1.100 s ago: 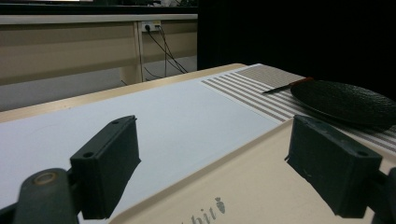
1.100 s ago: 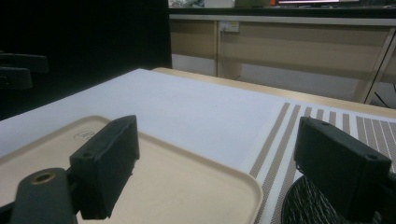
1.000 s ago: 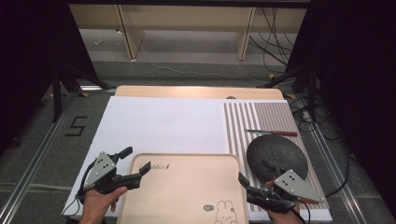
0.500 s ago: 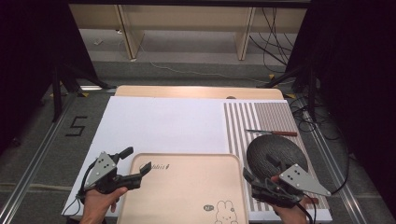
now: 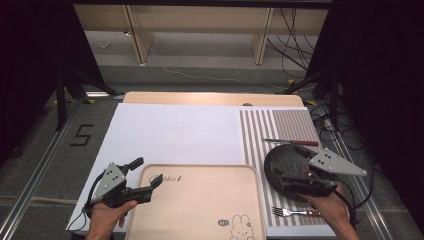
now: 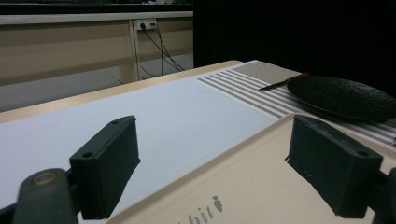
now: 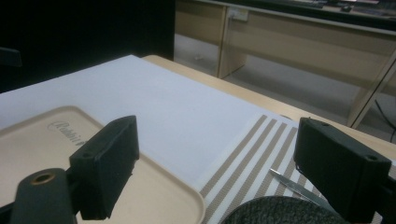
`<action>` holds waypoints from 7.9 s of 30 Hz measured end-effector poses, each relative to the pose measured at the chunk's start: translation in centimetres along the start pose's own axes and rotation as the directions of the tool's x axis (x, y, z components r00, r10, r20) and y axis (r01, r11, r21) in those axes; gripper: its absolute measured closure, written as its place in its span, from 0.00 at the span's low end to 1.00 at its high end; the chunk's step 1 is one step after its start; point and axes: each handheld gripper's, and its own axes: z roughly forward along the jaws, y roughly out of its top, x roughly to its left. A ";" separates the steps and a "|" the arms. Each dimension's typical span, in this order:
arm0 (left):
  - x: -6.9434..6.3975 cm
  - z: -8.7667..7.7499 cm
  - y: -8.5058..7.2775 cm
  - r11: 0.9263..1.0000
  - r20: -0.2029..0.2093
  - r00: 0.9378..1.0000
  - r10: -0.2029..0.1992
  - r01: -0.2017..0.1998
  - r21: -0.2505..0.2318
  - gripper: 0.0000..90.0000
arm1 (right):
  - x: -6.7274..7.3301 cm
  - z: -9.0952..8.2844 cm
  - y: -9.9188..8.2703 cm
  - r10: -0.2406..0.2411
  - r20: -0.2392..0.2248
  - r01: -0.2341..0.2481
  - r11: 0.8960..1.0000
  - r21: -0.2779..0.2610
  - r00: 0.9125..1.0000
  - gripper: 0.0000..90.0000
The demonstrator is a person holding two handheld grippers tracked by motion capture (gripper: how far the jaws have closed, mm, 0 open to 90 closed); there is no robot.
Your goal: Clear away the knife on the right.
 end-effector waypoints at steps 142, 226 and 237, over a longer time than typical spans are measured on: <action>0.5 0.0 -0.3 1.000 0.011 1.000 -0.002 0.001 0.025 0.18 | -22.8 16.2 -5.9 -0.049 -0.082 0.095 0.516 0.851 0.995 0.50; 0.6 0.0 -0.2 1.000 0.013 1.000 -0.011 0.011 0.011 0.18 | -18.7 17.3 -1.6 -0.245 -0.139 0.246 0.484 0.840 0.959 0.85; 0.5 0.0 -0.1 1.000 0.009 1.000 -0.002 0.002 0.016 0.18 | -14.4 15.7 0.3 -0.160 -0.099 0.175 0.582 0.794 0.982 0.85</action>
